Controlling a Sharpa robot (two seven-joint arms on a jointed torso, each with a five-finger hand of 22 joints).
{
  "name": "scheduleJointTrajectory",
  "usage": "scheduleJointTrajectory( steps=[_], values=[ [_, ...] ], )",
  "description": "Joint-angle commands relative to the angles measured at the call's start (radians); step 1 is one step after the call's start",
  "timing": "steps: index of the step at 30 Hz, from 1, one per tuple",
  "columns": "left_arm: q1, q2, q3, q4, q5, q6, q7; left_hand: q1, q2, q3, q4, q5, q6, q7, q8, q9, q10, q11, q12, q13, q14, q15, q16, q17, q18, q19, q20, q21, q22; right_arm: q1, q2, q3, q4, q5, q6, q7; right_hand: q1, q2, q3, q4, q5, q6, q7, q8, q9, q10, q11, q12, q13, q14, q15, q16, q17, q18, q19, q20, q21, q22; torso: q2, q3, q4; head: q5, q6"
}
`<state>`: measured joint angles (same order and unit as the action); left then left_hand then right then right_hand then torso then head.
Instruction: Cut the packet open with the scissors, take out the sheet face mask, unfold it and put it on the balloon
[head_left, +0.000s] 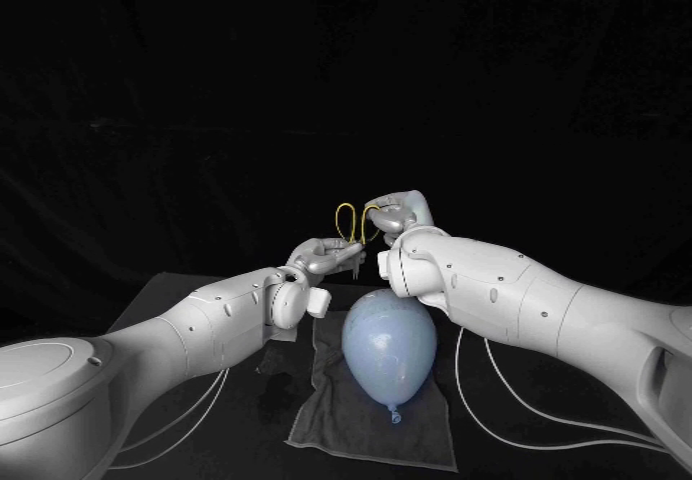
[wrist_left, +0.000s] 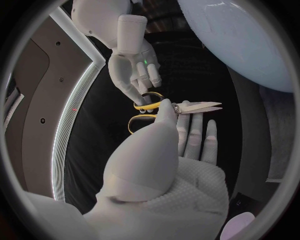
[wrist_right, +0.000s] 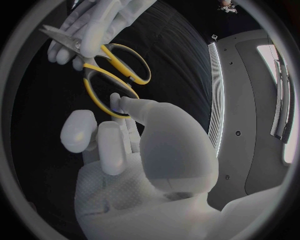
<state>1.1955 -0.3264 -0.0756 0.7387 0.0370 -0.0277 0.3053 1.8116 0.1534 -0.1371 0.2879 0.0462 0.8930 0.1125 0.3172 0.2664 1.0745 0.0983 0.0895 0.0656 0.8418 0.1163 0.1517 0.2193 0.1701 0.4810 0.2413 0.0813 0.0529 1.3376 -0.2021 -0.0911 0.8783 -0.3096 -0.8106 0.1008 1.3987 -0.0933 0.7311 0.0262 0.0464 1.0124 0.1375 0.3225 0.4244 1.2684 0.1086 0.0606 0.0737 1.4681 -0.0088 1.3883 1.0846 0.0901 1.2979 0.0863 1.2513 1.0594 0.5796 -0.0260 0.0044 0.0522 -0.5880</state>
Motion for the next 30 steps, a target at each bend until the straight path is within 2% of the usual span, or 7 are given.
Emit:
scheduleJointTrajectory(
  steps=[1, 5, 16, 25, 28, 29, 30],
  values=[
    [0.000, -0.003, 0.000, -0.002, 0.007, -0.018, 0.017, 0.006, 0.135, 0.007, 0.001, 0.003, 0.005, 0.000, 0.004, 0.005, 0.009, -0.001, -0.004, -0.001, 0.004, -0.001, -0.001, 0.001, 0.017, 0.000, 0.000, 0.003, -0.001, 0.003, -0.004, 0.002, -0.013, -0.002, 0.036, -0.001, -0.005, 0.008, 0.006, -0.002, 0.002, -0.007, -0.001, 0.007, 0.002, 0.053, -0.045, 0.003, 0.001, 0.013, -0.006, 0.000, 0.001, 0.015, -0.007, 0.003, -0.002, -0.001, 0.001, -0.0005, -0.0013, 0.002, -0.004],
    [0.000, -0.006, 0.002, -0.004, 0.006, -0.038, 0.024, 0.008, 0.135, 0.012, 0.001, 0.003, 0.006, -0.002, 0.005, 0.008, 0.010, -0.002, -0.009, -0.002, 0.000, 0.000, -0.005, 0.000, 0.017, -0.002, 0.001, 0.002, -0.001, 0.005, -0.014, 0.002, -0.012, -0.004, 0.073, -0.019, -0.007, 0.009, 0.007, -0.003, 0.002, -0.008, -0.001, 0.007, 0.003, 0.052, -0.044, 0.003, 0.000, 0.013, -0.006, -0.001, -0.002, 0.016, -0.009, 0.003, -0.004, -0.004, 0.001, -0.0001, -0.0016, 0.003, -0.005],
    [0.000, -0.009, 0.004, -0.007, 0.007, -0.057, 0.028, 0.009, 0.136, 0.018, 0.002, 0.003, 0.007, -0.002, 0.007, 0.010, 0.013, -0.002, -0.013, -0.002, -0.001, 0.000, -0.007, 0.000, 0.017, 0.006, 0.001, 0.003, 0.000, 0.006, -0.052, 0.001, 0.059, -0.017, 0.119, -0.045, -0.016, 0.011, 0.009, -0.007, 0.002, -0.014, 0.002, 0.005, 0.006, 0.045, -0.042, 0.001, -0.001, 0.012, -0.004, -0.003, -0.004, 0.017, -0.013, 0.004, -0.009, -0.009, -0.001, 0.0003, -0.0010, 0.004, -0.007],
    [0.000, -0.004, 0.003, 0.000, 0.004, -0.059, 0.010, 0.009, 0.129, 0.022, 0.002, 0.003, 0.005, -0.001, 0.007, 0.013, 0.016, 0.004, -0.019, -0.002, 0.001, 0.001, -0.008, 0.001, 0.017, 0.018, 0.001, 0.005, 0.001, 0.005, -0.050, 0.001, 0.062, -0.019, 0.089, -0.036, -0.018, 0.013, 0.010, -0.009, 0.002, -0.015, 0.002, 0.006, 0.008, 0.044, -0.042, 0.002, -0.001, 0.013, -0.004, 0.000, 0.004, 0.015, -0.009, 0.004, -0.004, 0.000, 0.000, 0.0004, -0.0002, -0.001, -0.002],
    [0.000, -0.006, 0.003, 0.004, 0.004, -0.063, -0.016, -0.018, 0.088, -0.008, 0.004, 0.002, -0.030, 0.023, -0.011, 0.010, -0.020, 0.036, -0.032, -0.005, -0.001, 0.010, -0.013, 0.001, 0.016, 0.034, 0.007, 0.009, 0.002, 0.005, -0.049, 0.001, 0.057, -0.018, 0.077, -0.030, -0.018, 0.013, 0.010, -0.010, 0.002, -0.014, 0.001, 0.006, 0.008, 0.044, -0.042, 0.002, -0.001, 0.014, -0.004, 0.001, 0.005, 0.015, -0.008, 0.004, -0.002, 0.003, 0.000, 0.0001, 0.0000, -0.002, -0.001],
    [0.000, -0.007, 0.003, 0.004, 0.004, -0.064, -0.022, -0.026, 0.076, -0.019, 0.005, 0.000, -0.040, 0.032, -0.017, 0.008, -0.033, 0.038, -0.032, -0.006, -0.002, 0.011, -0.014, 0.001, 0.016, 0.035, 0.008, 0.009, 0.002, 0.005, -0.049, 0.001, 0.057, -0.017, 0.075, -0.029, -0.018, 0.013, 0.010, -0.010, 0.002, -0.014, 0.001, 0.006, 0.008, 0.044, -0.042, 0.002, -0.001, 0.014, -0.004, 0.001, 0.005, 0.015, -0.008, 0.004, -0.002, 0.003, 0.000, 0.0001, 0.0000, -0.002, -0.001],
    [0.000, -0.008, 0.003, 0.004, 0.004, -0.065, -0.036, -0.057, 0.031, -0.062, 0.006, 0.000, -0.086, 0.053, -0.045, -0.003, -0.088, 0.050, -0.034, -0.007, -0.010, 0.020, -0.021, 0.000, 0.014, 0.029, 0.014, 0.006, 0.001, 0.005, -0.050, 0.001, 0.057, -0.016, 0.072, -0.026, -0.019, 0.013, 0.010, -0.011, 0.002, -0.014, 0.001, 0.007, 0.009, 0.045, -0.043, 0.003, -0.001, 0.014, -0.004, 0.001, 0.006, 0.015, -0.007, 0.005, -0.002, 0.003, 0.000, 0.0001, -0.0003, -0.002, -0.001]
  ],
)
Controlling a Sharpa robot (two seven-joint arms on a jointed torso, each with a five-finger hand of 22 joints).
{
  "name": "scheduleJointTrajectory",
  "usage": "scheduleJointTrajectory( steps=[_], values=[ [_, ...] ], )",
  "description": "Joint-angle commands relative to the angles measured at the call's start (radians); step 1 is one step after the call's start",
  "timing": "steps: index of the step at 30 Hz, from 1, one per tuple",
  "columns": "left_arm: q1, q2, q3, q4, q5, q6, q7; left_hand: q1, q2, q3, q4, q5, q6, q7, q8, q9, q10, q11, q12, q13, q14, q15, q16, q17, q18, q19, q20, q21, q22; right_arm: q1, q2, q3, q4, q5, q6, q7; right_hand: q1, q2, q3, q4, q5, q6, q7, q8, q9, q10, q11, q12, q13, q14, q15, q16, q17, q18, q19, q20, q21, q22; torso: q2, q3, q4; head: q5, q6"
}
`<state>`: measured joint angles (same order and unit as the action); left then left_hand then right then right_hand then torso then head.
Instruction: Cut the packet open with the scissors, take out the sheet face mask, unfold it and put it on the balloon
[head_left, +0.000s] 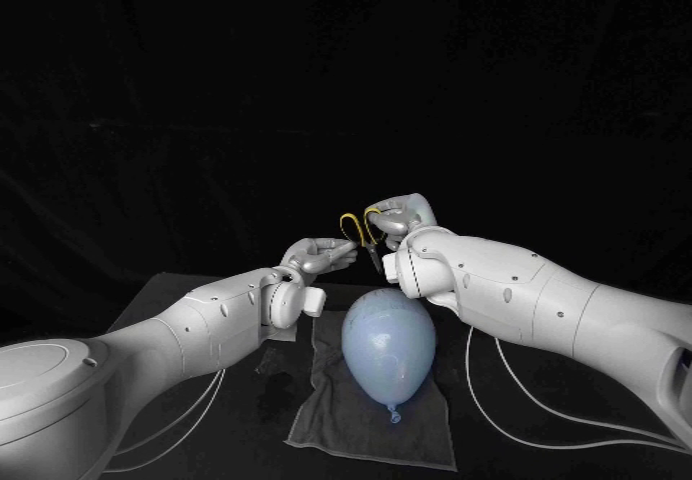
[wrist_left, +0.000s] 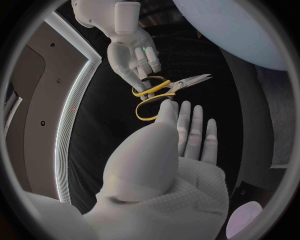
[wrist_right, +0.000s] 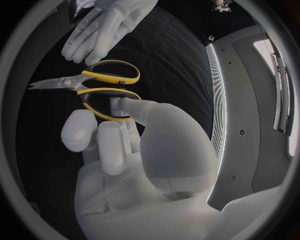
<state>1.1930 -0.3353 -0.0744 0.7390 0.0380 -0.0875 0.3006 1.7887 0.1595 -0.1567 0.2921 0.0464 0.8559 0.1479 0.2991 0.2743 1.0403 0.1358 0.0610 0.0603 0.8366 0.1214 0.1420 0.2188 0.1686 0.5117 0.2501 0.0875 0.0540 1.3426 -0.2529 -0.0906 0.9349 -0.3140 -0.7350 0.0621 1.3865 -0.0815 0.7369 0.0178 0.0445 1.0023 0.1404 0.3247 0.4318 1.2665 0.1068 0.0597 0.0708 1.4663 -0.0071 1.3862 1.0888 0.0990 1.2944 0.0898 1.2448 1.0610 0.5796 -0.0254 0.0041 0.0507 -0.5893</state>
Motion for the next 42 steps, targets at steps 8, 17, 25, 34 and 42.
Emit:
scheduleJointTrajectory(
  steps=[8, 17, 25, 34, 42],
  values=[
    [0.001, -0.001, -0.002, -0.011, 0.000, -0.017, -0.083, -0.095, -0.055, -0.163, -0.005, 0.001, -0.185, 0.053, -0.099, -0.040, -0.196, 0.047, 0.003, 0.003, -0.137, 0.049, -0.069, -0.034, 0.013, -0.088, 0.033, -0.028, -0.009, 0.000, -0.002, 0.000, 0.011, -0.011, -0.013, 0.023, -0.007, 0.002, 0.004, -0.003, 0.004, -0.003, -0.002, 0.005, 0.002, 0.048, -0.041, 0.004, 0.002, 0.016, -0.006, 0.003, 0.002, 0.006, -0.003, 0.001, 0.006, 0.004, 0.001, -0.0012, 0.0003, -0.001, 0.000],
    [-0.013, 0.009, -0.010, -0.023, -0.038, 0.004, -0.099, -0.125, -0.094, -0.196, -0.010, 0.002, -0.196, 0.049, -0.098, -0.034, -0.216, 0.040, 0.007, 0.004, -0.249, 0.056, -0.091, -0.065, 0.005, -0.181, 0.040, -0.049, -0.017, 0.000, -0.004, 0.001, 0.024, -0.011, -0.017, 0.030, -0.007, 0.002, 0.004, -0.003, 0.004, -0.003, -0.002, 0.005, 0.002, 0.048, -0.041, 0.004, 0.002, 0.016, -0.006, 0.003, 0.002, 0.006, -0.003, 0.001, 0.006, 0.004, 0.001, -0.0022, -0.0003, 0.000, -0.004],
    [-0.019, 0.021, -0.010, -0.018, -0.068, 0.058, -0.062, -0.090, -0.099, -0.185, -0.023, 0.001, -0.243, 0.006, -0.108, -0.043, -0.314, -0.017, -0.003, -0.001, -0.358, 0.039, -0.096, -0.093, 0.015, -0.231, 0.028, -0.053, -0.019, 0.000, 0.002, 0.001, 0.029, -0.013, -0.012, 0.030, -0.008, 0.002, 0.005, -0.005, 0.004, -0.003, -0.002, 0.005, 0.003, 0.048, -0.041, 0.005, 0.002, 0.016, -0.006, 0.004, 0.003, 0.005, -0.002, 0.001, 0.007, 0.005, 0.000, -0.0012, -0.0008, 0.003, -0.007],
    [-0.022, 0.044, -0.008, -0.016, -0.058, 0.012, -0.016, -0.079, -0.073, -0.178, -0.022, 0.002, -0.251, 0.026, -0.107, -0.046, -0.287, 0.006, 0.006, 0.003, -0.304, 0.035, -0.080, -0.081, 0.016, -0.194, 0.032, -0.042, -0.013, 0.000, 0.007, 0.001, 0.046, -0.016, -0.008, 0.030, -0.008, 0.002, 0.005, -0.005, 0.004, -0.003, -0.002, 0.005, 0.003, 0.048, -0.041, 0.005, 0.002, 0.016, -0.006, 0.004, 0.003, 0.005, -0.002, 0.001, 0.007, 0.005, 0.000, 0.0000, -0.0019, 0.003, -0.003],
    [-0.023, 0.052, -0.005, -0.013, -0.018, -0.002, 0.010, -0.071, -0.065, -0.175, -0.025, 0.002, -0.276, 0.029, -0.116, -0.054, -0.304, 0.008, 0.002, 0.001, -0.296, 0.038, -0.078, -0.079, 0.015, -0.197, 0.031, -0.042, -0.014, 0.000, 0.007, 0.001, 0.056, -0.018, -0.005, 0.029, -0.008, 0.002, 0.005, -0.005, 0.004, -0.003, -0.002, 0.005, 0.003, 0.048, -0.041, 0.005, 0.002, 0.016, -0.006, 0.004, 0.003, 0.005, -0.002, 0.001, 0.007, 0.005, 0.000, 0.0000, -0.0017, 0.001, -0.001]
  ],
)
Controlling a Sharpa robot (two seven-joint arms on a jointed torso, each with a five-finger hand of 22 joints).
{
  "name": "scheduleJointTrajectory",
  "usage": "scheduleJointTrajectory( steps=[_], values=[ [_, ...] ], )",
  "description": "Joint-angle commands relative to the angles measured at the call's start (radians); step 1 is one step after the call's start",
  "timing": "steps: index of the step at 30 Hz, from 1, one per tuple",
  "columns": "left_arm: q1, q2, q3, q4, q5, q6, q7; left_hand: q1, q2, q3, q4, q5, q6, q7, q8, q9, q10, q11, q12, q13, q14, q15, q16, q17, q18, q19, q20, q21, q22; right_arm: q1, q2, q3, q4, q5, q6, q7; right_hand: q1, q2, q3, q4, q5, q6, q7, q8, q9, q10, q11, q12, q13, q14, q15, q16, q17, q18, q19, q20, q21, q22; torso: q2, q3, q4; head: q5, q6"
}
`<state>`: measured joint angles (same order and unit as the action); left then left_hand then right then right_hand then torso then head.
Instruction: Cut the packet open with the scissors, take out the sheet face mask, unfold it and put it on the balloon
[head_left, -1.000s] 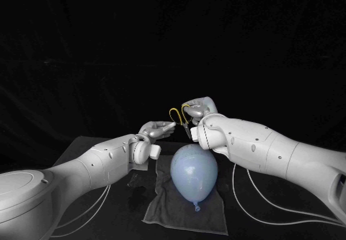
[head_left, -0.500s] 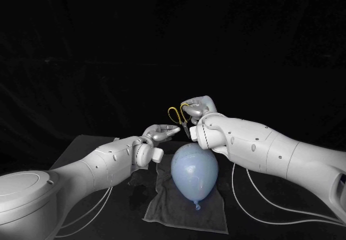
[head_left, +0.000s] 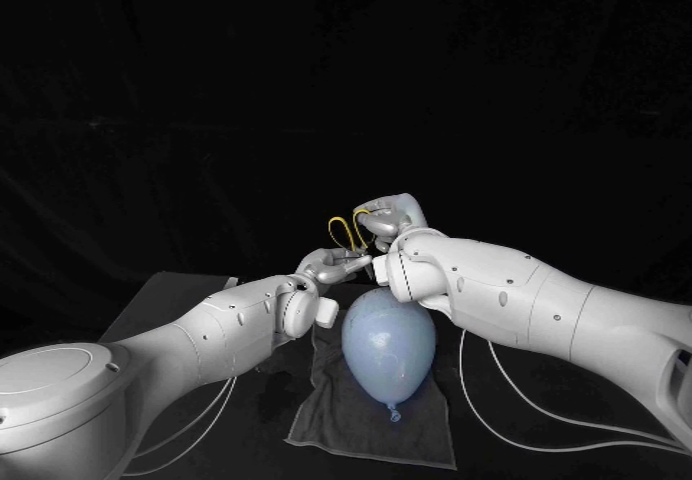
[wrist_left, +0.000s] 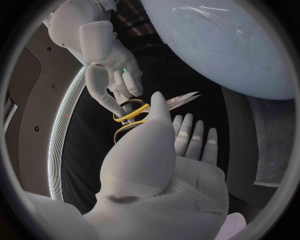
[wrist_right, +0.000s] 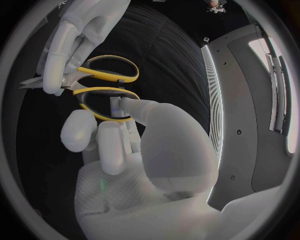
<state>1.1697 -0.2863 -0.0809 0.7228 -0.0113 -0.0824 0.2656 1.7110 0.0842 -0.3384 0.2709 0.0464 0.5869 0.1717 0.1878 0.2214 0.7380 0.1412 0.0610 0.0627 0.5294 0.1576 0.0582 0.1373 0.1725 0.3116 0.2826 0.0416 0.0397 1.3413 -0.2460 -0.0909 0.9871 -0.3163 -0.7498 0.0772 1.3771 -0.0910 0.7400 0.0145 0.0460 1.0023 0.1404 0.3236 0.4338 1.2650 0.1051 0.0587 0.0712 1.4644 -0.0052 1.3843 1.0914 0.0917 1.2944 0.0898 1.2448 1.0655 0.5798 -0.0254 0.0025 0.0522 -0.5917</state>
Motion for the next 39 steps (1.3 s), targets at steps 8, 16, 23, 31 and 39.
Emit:
scheduleJointTrajectory(
  steps=[8, 16, 23, 31, 39],
  values=[
    [0.000, 0.000, 0.003, 0.009, 0.079, 0.028, 0.059, 0.041, 0.047, 0.018, -0.019, 0.002, 0.081, 0.003, 0.031, 0.027, 0.095, 0.005, 0.021, 0.006, 0.101, -0.007, 0.026, 0.022, 0.013, 0.042, -0.002, 0.012, 0.004, 0.001, -0.001, 0.001, 0.004, -0.016, 0.010, 0.013, 0.001, 0.012, 0.002, -0.002, 0.003, -0.003, -0.002, 0.007, 0.001, 0.050, -0.040, 0.006, 0.001, 0.018, -0.008, 0.006, 0.001, 0.013, -0.002, 0.001, 0.007, 0.001, 0.000, -0.0010, 0.0020, -0.002, -0.001],
    [0.001, -0.003, 0.004, 0.012, 0.091, 0.074, 0.050, 0.139, 0.117, 0.029, -0.029, 0.003, 0.268, -0.023, 0.110, 0.059, 0.293, 0.000, 0.068, 0.006, 0.347, -0.026, 0.116, 0.082, 0.015, 0.318, -0.022, 0.083, 0.034, 0.001, 0.000, 0.001, 0.004, -0.015, 0.009, 0.016, -0.001, 0.013, 0.003, -0.005, 0.003, -0.003, -0.002, 0.007, 0.003, 0.050, -0.040, 0.006, 0.001, 0.018, -0.008, 0.006, 0.000, 0.013, -0.002, 0.001, 0.006, 0.000, 0.000, -0.0017, 0.0033, -0.003, 0.000],
    [0.001, 0.000, 0.004, 0.013, 0.091, 0.085, 0.057, 0.153, 0.168, 0.067, -0.069, 0.003, 0.309, -0.039, 0.117, 0.059, 0.341, -0.023, 0.035, -0.001, 0.360, -0.041, 0.113, 0.092, 0.015, 0.344, -0.037, 0.082, 0.026, 0.001, 0.004, 0.001, -0.003, -0.015, 0.010, 0.014, -0.001, 0.013, 0.003, -0.005, 0.003, -0.003, -0.002, 0.007, 0.003, 0.050, -0.040, 0.006, 0.001, 0.018, -0.008, 0.006, 0.000, 0.013, -0.002, 0.001, 0.006, 0.000, 0.000, -0.0026, 0.0012, -0.002, 0.001],
    [0.001, -0.001, 0.004, 0.014, 0.099, 0.061, 0.068, 0.151, 0.187, 0.086, -0.083, 0.003, 0.311, -0.048, 0.111, 0.057, 0.343, -0.036, 0.006, -0.002, 0.336, -0.049, 0.091, 0.087, 0.014, 0.309, -0.043, 0.067, 0.021, 0.001, 0.005, 0.001, -0.009, -0.015, 0.011, 0.011, -0.001, 0.013, 0.003, -0.005, 0.003, -0.004, -0.002, 0.007, 0.003, 0.050, -0.039, 0.006, 0.001, 0.018, -0.008, 0.006, -0.001, 0.013, -0.003, 0.001, 0.006, 0.000, 0.000, -0.0008, 0.0012, 0.000, -0.001],
    [0.001, -0.005, 0.005, 0.015, 0.115, 0.048, 0.075, 0.145, 0.201, 0.091, -0.074, 0.003, 0.313, -0.048, 0.111, 0.057, 0.350, -0.030, 0.002, -0.001, 0.346, -0.047, 0.092, 0.090, 0.014, 0.341, -0.042, 0.073, 0.024, 0.001, 0.000, 0.001, -0.013, -0.015, 0.011, 0.009, -0.001, 0.013, 0.003, -0.005, 0.003, -0.004, -0.002, 0.007, 0.003, 0.050, -0.039, 0.006, 0.001, 0.018, -0.008, 0.006, -0.001, 0.013, -0.003, 0.001, 0.006, 0.000, 0.000, -0.0007, 0.0005, 0.000, 0.000]
  ],
)
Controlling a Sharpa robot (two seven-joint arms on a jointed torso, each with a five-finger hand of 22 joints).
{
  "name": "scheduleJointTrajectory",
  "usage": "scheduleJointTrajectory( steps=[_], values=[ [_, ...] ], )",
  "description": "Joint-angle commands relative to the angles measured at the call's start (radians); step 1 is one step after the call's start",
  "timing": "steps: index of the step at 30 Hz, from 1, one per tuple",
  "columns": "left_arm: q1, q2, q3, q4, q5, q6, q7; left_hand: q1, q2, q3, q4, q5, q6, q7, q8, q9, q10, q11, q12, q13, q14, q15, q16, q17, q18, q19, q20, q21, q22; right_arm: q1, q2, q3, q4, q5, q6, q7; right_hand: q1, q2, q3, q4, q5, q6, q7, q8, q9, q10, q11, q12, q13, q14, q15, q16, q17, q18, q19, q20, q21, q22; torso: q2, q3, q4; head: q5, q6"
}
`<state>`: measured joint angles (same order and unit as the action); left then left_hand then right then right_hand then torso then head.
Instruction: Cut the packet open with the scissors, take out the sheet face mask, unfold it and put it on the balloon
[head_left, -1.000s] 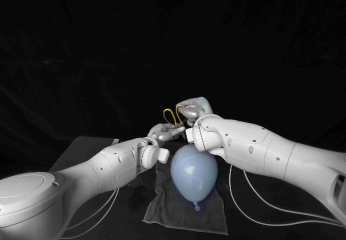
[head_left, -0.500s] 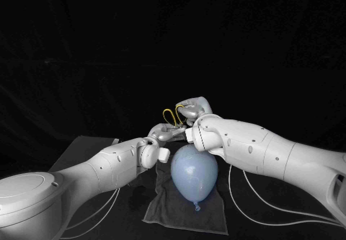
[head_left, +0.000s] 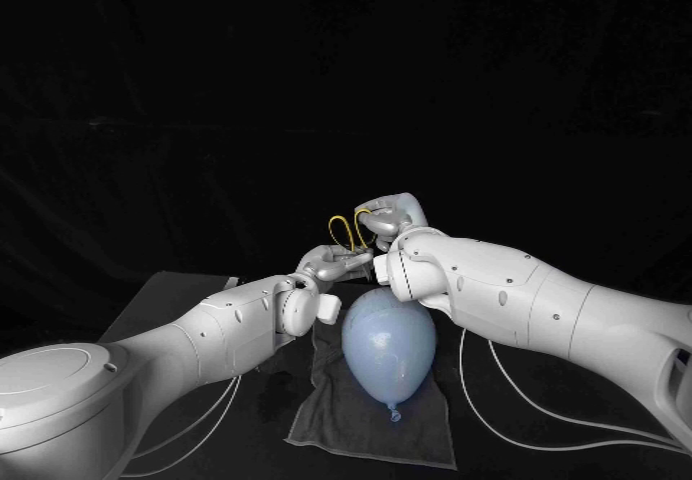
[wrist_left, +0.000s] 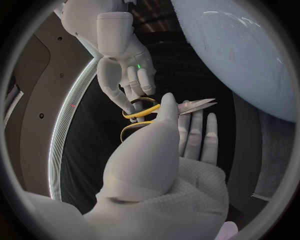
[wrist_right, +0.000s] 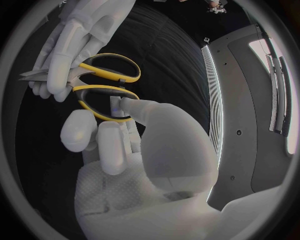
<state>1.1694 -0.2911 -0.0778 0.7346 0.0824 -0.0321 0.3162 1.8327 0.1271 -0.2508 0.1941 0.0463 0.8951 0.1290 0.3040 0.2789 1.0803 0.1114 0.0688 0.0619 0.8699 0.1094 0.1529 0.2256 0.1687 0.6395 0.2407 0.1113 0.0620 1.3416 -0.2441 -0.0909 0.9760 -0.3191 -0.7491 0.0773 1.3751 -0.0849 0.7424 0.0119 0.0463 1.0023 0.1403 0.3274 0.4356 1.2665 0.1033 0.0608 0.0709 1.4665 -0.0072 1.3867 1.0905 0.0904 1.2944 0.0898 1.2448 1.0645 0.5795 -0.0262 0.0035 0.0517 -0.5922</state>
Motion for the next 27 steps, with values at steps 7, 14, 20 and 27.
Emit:
scheduleJointTrajectory(
  steps=[7, 14, 20, 27],
  values=[
    [0.001, -0.003, 0.002, 0.003, 0.032, -0.006, 0.030, 0.012, 0.167, 0.032, 0.050, 0.003, 0.010, -0.008, -0.002, 0.004, 0.025, 0.000, -0.006, 0.000, 0.023, 0.003, 0.000, 0.008, 0.018, 0.038, 0.001, 0.006, 0.004, 0.001, -0.007, 0.001, -0.008, -0.011, 0.012, 0.009, 0.001, 0.007, 0.001, -0.003, 0.002, -0.004, -0.002, 0.003, 0.001, 0.048, -0.038, 0.003, 0.002, 0.016, -0.006, 0.003, 0.000, 0.014, -0.003, 0.001, 0.006, 0.001, 0.000, 0.0000, 0.0009, 0.001, 0.000],
    [0.001, -0.004, 0.002, 0.002, 0.035, -0.005, 0.030, 0.009, 0.166, 0.058, 0.085, 0.002, 0.007, -0.007, -0.002, 0.008, 0.030, 0.001, -0.007, 0.000, 0.028, 0.004, -0.001, 0.012, 0.018, 0.056, 0.002, 0.007, 0.004, 0.001, -0.011, 0.001, -0.013, -0.010, 0.012, 0.009, 0.001, 0.007, 0.001, -0.003, 0.002, -0.004, -0.002, 0.003, 0.001, 0.048, -0.038, 0.003, 0.002, 0.016, -0.006, 0.003, 0.000, 0.014, -0.003, 0.001, 0.006, 0.001, 0.000, -0.0005, 0.0008, 0.001, -0.001],
    [0.001, -0.003, 0.003, 0.001, 0.038, -0.006, 0.030, 0.002, 0.168, 0.083, 0.098, 0.002, 0.008, -0.003, 0.000, 0.011, 0.037, 0.003, -0.006, 0.001, 0.034, 0.005, 0.000, 0.016, 0.018, 0.071, 0.002, 0.008, 0.005, 0.001, -0.013, 0.001, -0.015, -0.010, 0.016, 0.007, 0.001, 0.007, 0.001, -0.003, 0.002, -0.004, -0.002, 0.003, 0.001, 0.048, -0.038, 0.003, 0.002, 0.016, -0.006, 0.003, 0.000, 0.014, -0.003, 0.001, 0.006, 0.001, 0.000, -0.0007, 0.0006, 0.004, -0.002],
    [0.001, -0.004, 0.003, 0.001, 0.044, -0.014, 0.030, -0.017, 0.169, 0.118, 0.099, 0.002, 0.008, -0.002, 0.001, 0.016, 0.043, 0.006, -0.006, 0.001, 0.038, 0.007, -0.002, 0.021, 0.018, 0.077, 0.003, 0.006, 0.005, 0.000, -0.011, 0.001, -0.020, -0.009, 0.026, 0.001, -0.002, 0.008, 0.001, -0.004, 0.002, -0.005, -0.002, 0.003, 0.003, 0.048, -0.037, 0.003, 0.002, 0.016, -0.006, 0.003, -0.001, 0.015, -0.004, 0.001, 0.004, -0.002, 0.000, -0.0003, 0.0009, 0.004, -0.002]
  ],
)
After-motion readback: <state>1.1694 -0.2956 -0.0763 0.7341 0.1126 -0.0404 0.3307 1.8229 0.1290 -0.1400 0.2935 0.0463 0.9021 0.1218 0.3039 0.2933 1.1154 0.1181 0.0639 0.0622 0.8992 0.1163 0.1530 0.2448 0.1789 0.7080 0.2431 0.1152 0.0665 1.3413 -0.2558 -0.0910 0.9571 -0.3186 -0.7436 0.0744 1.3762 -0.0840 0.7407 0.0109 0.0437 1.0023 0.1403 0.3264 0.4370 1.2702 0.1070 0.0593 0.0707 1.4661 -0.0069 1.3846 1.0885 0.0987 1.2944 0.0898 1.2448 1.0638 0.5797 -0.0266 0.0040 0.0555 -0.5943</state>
